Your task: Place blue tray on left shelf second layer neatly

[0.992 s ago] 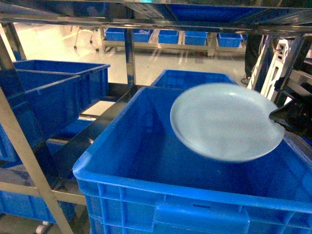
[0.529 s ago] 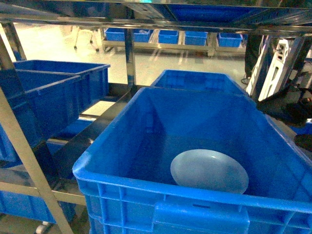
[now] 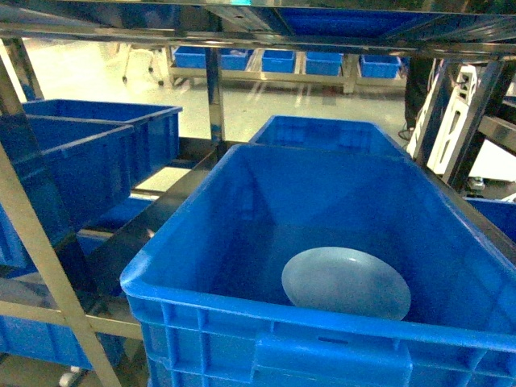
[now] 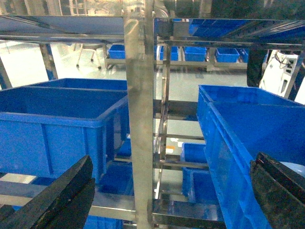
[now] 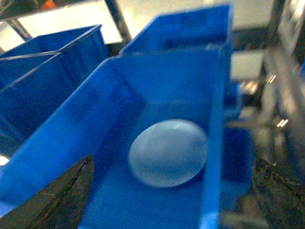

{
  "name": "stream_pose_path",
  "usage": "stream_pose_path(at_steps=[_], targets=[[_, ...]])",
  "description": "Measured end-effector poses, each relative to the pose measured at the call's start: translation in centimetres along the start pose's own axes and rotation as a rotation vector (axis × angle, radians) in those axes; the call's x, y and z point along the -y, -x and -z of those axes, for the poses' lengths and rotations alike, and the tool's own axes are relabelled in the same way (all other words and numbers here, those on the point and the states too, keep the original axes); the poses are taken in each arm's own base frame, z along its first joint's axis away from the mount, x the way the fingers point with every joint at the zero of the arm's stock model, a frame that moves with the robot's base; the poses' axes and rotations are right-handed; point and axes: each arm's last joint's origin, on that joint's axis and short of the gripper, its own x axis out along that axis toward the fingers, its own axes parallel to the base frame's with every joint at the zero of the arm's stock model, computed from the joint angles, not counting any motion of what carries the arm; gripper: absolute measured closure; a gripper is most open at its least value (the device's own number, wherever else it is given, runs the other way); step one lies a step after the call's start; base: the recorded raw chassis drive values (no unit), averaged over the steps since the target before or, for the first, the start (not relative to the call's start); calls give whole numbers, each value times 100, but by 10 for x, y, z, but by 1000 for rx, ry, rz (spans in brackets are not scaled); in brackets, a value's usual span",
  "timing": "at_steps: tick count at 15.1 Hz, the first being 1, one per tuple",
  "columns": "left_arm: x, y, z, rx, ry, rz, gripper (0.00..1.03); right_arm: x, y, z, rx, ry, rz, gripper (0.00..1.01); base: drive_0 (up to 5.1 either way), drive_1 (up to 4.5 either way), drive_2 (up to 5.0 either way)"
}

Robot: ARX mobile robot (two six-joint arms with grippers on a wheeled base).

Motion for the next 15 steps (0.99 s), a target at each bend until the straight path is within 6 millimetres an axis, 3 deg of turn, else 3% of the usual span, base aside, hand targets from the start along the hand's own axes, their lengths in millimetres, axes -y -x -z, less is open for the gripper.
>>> stream_pose_path(at_steps=[1, 4, 9, 13, 14, 15], targets=[[0, 0, 0, 0, 0, 0, 5, 3, 6, 5, 69, 120, 45, 3, 0, 0, 0], [0, 0, 0, 0, 0, 0, 5, 25, 21, 34, -31, 393, 167, 3, 0, 0, 0], [0, 0, 0, 0, 0, 0, 5, 22, 51, 29, -11, 498, 194, 3, 0, 0, 0], [0, 0, 0, 0, 0, 0, 5, 18, 68, 21, 66, 434, 183, 5, 0, 0, 0], [0, 0, 0, 0, 0, 0, 5, 28, 73, 33, 369, 289, 186, 41, 0, 0, 0], [0, 0, 0, 0, 0, 0, 5, 31, 74, 46, 370, 262, 181, 82, 0, 0, 0]])
